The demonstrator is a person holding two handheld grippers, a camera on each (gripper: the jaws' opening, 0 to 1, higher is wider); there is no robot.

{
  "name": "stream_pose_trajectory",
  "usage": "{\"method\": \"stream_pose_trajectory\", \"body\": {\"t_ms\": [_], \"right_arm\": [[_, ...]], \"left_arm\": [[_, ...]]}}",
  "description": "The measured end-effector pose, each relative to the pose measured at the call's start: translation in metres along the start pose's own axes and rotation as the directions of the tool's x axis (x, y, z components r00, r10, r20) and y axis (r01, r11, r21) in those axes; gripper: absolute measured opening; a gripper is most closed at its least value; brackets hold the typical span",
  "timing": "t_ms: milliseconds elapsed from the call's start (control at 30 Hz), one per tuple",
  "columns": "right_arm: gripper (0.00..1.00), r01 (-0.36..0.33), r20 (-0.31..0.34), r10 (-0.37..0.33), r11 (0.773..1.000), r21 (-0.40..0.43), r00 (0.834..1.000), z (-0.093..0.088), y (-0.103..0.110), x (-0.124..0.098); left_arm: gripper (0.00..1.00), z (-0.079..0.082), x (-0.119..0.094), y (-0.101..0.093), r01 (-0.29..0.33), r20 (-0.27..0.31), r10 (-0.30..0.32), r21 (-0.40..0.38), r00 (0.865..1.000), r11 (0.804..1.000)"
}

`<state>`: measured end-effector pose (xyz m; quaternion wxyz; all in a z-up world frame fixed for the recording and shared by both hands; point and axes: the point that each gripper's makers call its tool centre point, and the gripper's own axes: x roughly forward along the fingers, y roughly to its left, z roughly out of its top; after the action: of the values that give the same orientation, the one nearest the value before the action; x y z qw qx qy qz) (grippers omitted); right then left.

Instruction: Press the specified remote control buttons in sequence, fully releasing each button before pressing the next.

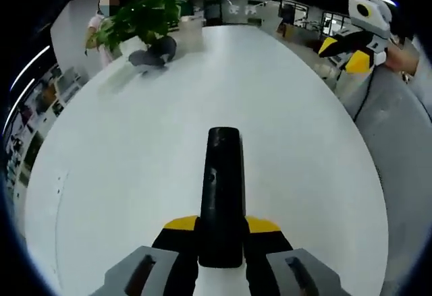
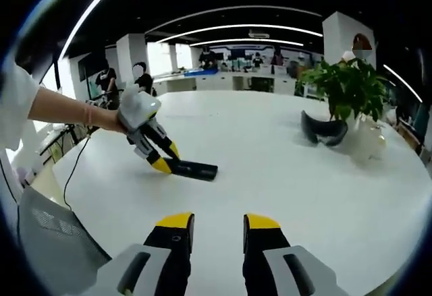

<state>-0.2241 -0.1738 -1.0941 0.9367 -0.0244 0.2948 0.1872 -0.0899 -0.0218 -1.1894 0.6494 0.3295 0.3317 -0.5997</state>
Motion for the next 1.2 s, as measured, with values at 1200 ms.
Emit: {"method": "stream_pose_trajectory", "body": {"t_ms": [1200], "right_arm": [[0.2,-0.139,-0.068,0.133,0.986,-0.092,0.989,-0.009,0.031,0.011]], "left_arm": [[0.24,-0.005,-0.007,-0.099,0.019,0.005,-0.019,0.017,1.0,1.0]]}}
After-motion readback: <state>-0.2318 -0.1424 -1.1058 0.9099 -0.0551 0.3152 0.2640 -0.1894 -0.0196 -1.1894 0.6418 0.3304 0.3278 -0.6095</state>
